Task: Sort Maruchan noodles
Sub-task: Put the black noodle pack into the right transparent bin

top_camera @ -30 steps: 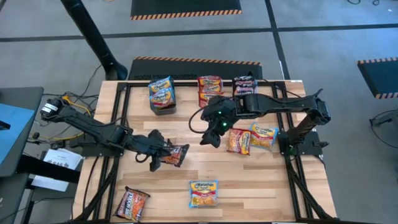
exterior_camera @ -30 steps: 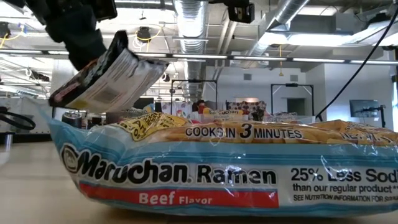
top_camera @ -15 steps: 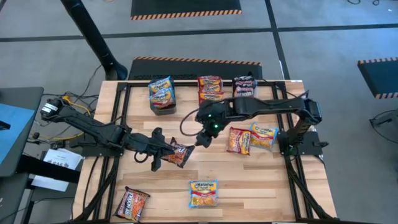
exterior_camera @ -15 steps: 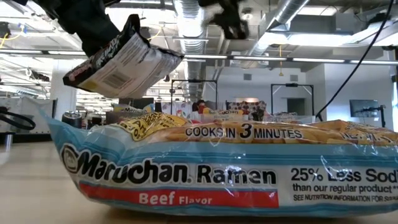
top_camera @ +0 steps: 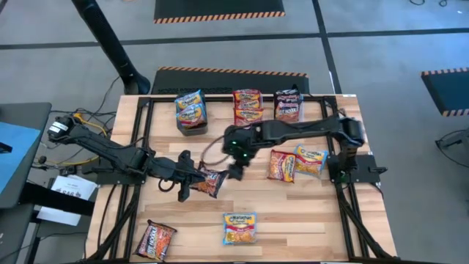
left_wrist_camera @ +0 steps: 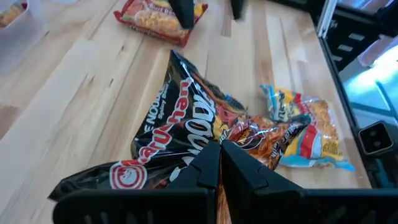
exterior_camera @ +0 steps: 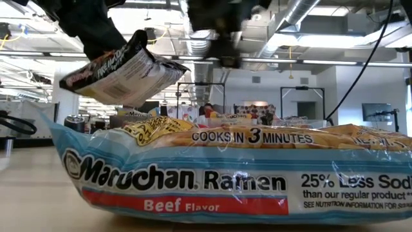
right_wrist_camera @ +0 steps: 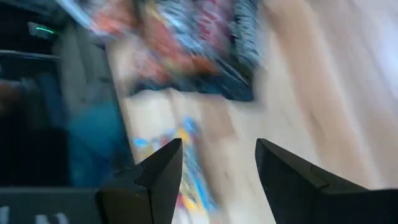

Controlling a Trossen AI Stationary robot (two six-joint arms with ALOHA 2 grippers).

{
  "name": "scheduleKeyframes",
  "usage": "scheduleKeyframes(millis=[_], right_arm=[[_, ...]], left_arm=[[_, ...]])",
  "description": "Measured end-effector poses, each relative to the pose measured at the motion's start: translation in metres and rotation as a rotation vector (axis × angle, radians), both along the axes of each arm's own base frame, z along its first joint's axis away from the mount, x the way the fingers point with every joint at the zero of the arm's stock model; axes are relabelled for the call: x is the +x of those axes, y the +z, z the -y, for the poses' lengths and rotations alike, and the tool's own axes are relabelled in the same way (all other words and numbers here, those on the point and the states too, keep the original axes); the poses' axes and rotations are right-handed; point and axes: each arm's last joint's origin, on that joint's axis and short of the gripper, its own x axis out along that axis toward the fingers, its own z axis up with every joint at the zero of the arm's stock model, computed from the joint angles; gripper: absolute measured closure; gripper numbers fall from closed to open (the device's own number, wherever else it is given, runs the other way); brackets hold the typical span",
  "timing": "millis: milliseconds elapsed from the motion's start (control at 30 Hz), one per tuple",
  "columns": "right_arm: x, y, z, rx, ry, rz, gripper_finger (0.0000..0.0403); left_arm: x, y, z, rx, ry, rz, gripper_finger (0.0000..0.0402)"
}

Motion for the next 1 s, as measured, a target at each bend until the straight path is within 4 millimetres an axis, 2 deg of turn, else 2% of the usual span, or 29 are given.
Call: scheduleKeyframes(millis=[133,300,500,900,1000], right_arm=[[0.006,-0.004,0.004,-0.050,0.044,0.056,0.0175],[0.011,0.000,0.009,-0.117,0.044,0.136,0.0175],[0.013,-0.004,0.008,-0.331,0.163,0.202,0.0175],[0.019,0.003,-0.025,-0.492,0.345,0.380,0.0175],[0.025,-0.004,-0.032,-0.552,0.334,0.385,0.0175]], left_arm=[[0.000,0.000,0.000,-0.005,0.002,-0.001,0.0401],[0.000,0.000,0.000,-0.019,0.006,-0.002,0.0401],[0.000,0.000,0.000,-0.022,0.008,0.003,0.0401],[0.001,0.003,0.000,-0.014,0.002,0.027,0.0402],[0.003,0.008,0.001,-0.006,-0.004,0.055,0.0401]])
